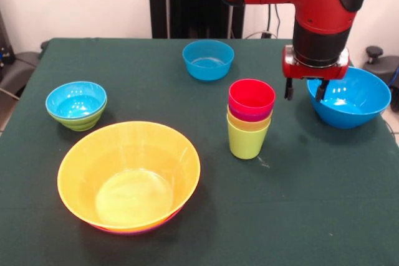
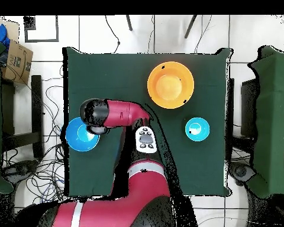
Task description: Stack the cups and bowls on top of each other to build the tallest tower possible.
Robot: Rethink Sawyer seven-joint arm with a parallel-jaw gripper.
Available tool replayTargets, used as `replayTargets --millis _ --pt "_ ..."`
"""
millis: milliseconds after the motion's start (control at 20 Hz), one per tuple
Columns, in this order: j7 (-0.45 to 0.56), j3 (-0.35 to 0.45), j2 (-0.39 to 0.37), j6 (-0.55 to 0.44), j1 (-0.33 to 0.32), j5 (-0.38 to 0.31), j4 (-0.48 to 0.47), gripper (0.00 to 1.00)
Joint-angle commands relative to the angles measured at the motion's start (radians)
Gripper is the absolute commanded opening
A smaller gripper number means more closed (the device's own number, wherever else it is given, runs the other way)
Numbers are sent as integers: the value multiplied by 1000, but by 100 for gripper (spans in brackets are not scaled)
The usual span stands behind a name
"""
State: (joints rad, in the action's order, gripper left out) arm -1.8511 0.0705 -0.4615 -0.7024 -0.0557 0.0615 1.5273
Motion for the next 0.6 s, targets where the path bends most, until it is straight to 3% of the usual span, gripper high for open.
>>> replayTargets --millis 50,600 --pt "-56 80 17 66 -12 -11 -35 100" --pt "-55 84 20 73 -13 -12 -33 100"
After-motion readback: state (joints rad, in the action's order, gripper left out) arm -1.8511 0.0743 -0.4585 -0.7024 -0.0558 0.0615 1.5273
